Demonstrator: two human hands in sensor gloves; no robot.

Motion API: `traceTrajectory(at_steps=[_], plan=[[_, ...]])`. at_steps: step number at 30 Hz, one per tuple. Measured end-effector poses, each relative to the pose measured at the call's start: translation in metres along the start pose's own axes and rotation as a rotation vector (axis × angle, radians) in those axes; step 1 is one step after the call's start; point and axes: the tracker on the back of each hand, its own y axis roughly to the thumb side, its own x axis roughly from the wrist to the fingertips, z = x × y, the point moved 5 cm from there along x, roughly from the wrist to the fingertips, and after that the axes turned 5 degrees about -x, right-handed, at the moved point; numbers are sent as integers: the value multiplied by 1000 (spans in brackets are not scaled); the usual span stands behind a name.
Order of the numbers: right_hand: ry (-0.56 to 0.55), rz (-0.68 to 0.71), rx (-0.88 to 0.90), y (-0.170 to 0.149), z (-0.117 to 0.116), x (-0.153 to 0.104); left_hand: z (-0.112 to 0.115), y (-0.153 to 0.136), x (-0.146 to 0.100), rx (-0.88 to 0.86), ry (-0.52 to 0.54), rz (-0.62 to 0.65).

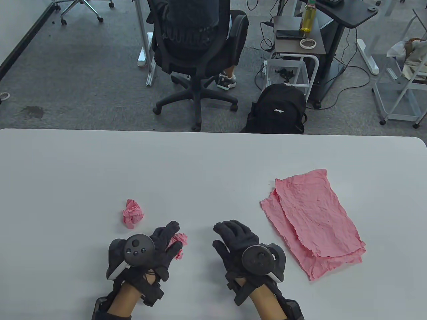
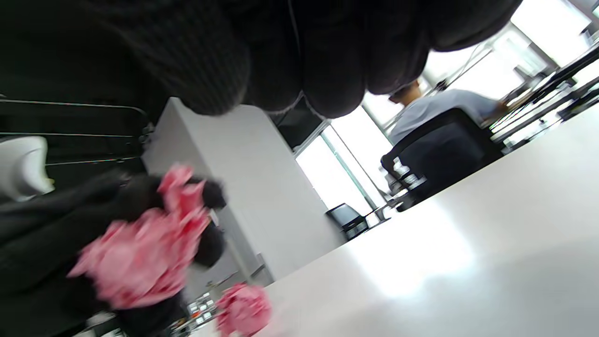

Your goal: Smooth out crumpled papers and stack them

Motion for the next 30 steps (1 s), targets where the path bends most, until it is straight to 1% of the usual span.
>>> traceTrajectory(at_steps=[1, 4, 5, 7, 8, 9, 11, 13, 17, 18, 19, 20, 22, 26, 28, 30], plan=[[49, 41, 39, 8, -9, 1, 5, 6, 1, -35, 7, 32], [145, 123, 100, 28, -29, 1, 18, 18, 1, -73, -96, 114], [138, 131, 106, 32, -31, 0, 21, 21, -1, -93, -112, 136], [120, 136, 108, 36, -32, -1, 23, 23, 0, -133, -110, 183], [112, 137, 103, 35, -31, -1, 25, 23, 1, -169, -139, 194], [97, 130, 91, 33, -29, -1, 30, 24, 2, -235, -195, 204], [80, 136, 85, 32, -26, -1, 34, 25, 2, -326, -231, 226], [45, 138, 82, 32, -22, -2, 35, 23, 4, -368, -198, 223], [-51, 217, 50, 42, -12, -4, 32, 5, 7, -400, -154, 123], [-93, 226, 49, 44, -7, -5, 31, -1, 7, -420, -133, 96], [-143, 251, 45, 47, -2, -6, 30, -5, 7, -440, -127, 75], [-154, 261, 33, 49, 0, -7, 31, -7, 7, -452, -132, 70], [-155, 269, 14, 49, 2, -7, 32, -5, 9, -509, -171, 83], [-165, 145, 43, 35, 3, -5, 25, 4, 6, -478, -135, 159], [-134, 78, 50, 24, 0, -3, 18, 9, 4, -441, -92, 176], [-54, 18, 76, 15, -6, -2, 15, 13, 1, -413, -59, 207]])
